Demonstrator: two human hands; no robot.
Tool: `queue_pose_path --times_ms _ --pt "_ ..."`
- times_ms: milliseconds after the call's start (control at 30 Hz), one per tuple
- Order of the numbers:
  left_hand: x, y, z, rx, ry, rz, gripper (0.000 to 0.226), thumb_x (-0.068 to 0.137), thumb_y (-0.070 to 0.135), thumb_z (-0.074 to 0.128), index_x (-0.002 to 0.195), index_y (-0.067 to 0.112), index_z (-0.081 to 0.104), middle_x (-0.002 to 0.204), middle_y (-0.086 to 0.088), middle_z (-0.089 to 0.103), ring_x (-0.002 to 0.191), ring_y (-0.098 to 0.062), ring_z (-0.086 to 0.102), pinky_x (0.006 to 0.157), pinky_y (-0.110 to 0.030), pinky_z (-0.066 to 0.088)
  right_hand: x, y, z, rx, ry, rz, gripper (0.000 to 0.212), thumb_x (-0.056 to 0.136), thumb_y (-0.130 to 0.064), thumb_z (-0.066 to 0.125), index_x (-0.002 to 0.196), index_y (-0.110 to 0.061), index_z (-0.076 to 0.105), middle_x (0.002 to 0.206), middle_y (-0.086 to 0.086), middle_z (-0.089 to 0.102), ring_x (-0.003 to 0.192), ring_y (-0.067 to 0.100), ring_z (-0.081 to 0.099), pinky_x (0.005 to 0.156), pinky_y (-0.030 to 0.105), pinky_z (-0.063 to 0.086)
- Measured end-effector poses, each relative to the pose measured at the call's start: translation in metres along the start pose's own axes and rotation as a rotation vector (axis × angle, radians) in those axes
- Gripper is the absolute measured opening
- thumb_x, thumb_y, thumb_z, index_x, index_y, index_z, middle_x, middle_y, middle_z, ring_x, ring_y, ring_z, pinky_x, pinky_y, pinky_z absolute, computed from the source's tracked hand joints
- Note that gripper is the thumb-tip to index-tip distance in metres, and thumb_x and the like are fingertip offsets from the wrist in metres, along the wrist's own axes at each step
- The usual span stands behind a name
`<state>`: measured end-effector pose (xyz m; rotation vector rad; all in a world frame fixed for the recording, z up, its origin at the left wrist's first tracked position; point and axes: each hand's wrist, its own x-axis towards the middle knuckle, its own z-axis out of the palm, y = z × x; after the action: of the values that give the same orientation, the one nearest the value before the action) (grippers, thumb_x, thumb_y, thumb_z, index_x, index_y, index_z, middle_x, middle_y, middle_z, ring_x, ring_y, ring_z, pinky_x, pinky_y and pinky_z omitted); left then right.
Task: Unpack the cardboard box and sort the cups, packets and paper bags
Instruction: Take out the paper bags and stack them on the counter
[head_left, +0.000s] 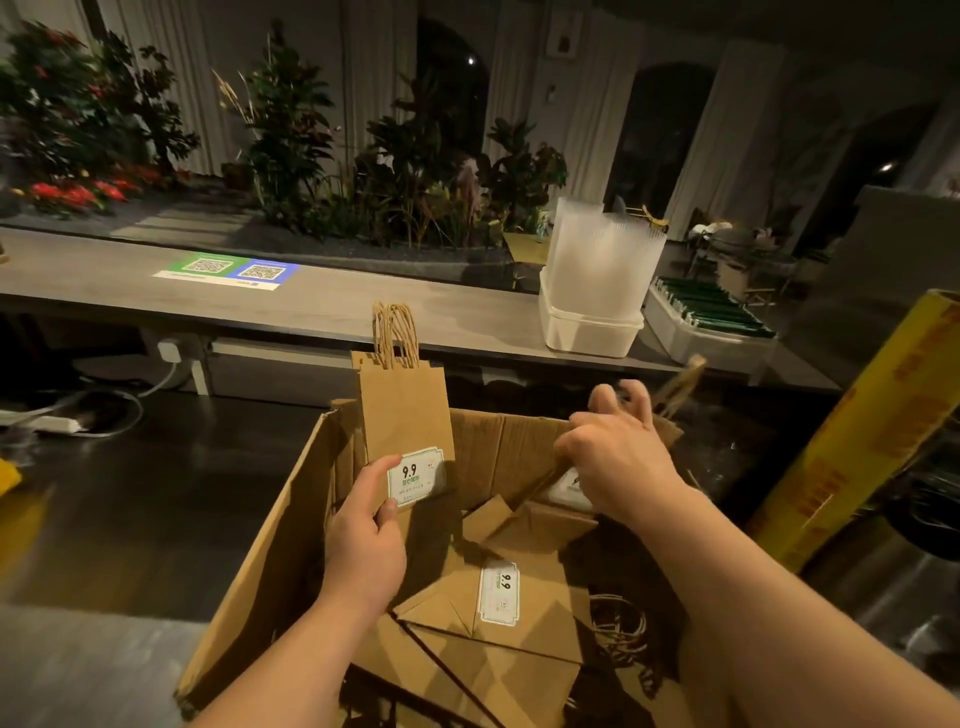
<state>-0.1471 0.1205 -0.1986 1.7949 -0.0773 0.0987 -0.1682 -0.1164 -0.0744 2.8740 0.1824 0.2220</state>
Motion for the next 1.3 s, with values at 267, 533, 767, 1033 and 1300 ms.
queue_pose_path --times_ms 267,533,767,1033,1300 --pt "-0.009 0.001 0.004 -0.001 -0.197 0.030 0.037 0.106 0.016 0.048 0.124 0.048 0.051 0.122 0.024 0.056 0.117 -0.003 0.055 0.102 -0.032 0.051 0.018 -0.050 0.001 0.011 0.141 -0.424 0.017 0.094 -0.029 0.069 0.111 -0.030 0.072 0.100 -0.010 0.064 0.111 0.018 0.045 0.112 0.042 0.027" --pt "-0.007 0.001 0.008 0.068 -0.181 -0.044 0.066 0.095 0.000 0.062 0.115 0.060 0.042 0.117 0.021 0.055 0.122 -0.011 0.054 0.111 -0.039 0.044 0.046 -0.080 0.017 0.098 0.402 -0.421 0.024 0.090 -0.027 0.072 0.112 -0.021 0.064 0.119 0.002 0.065 0.122 0.026 0.051 0.115 0.046 0.034" --pt "-0.002 -0.005 -0.002 0.113 0.022 0.120 0.092 0.100 0.009 0.058 0.134 0.080 0.009 0.134 0.010 0.051 0.111 -0.019 0.064 0.085 -0.043 0.062 0.015 -0.036 0.084 0.646 0.394 0.130 0.022 0.097 -0.026 0.063 0.118 -0.021 0.062 0.109 -0.006 0.060 0.104 0.014 0.055 0.093 0.034 0.053" --pt "0.004 -0.016 0.003 0.181 0.103 0.223 0.037 0.100 0.009 0.058 0.122 0.039 0.058 0.130 0.012 0.059 0.129 -0.017 0.057 0.089 -0.037 0.062 -0.013 -0.019 0.191 0.482 -0.614 0.379 0.087 0.087 -0.043 0.076 0.158 -0.027 0.029 0.155 0.000 0.041 0.146 0.027 0.034 0.121 0.052 0.028" --pt "0.005 -0.013 0.005 0.235 0.126 0.213 0.035 0.102 0.008 0.054 0.117 0.038 0.060 0.124 0.014 0.055 0.123 -0.008 0.050 0.082 -0.012 0.051 -0.007 -0.018 0.171 0.616 -0.401 0.435 0.045 0.086 -0.026 0.079 0.127 -0.032 0.062 0.125 -0.004 0.052 0.111 0.018 0.057 0.101 0.038 0.052"
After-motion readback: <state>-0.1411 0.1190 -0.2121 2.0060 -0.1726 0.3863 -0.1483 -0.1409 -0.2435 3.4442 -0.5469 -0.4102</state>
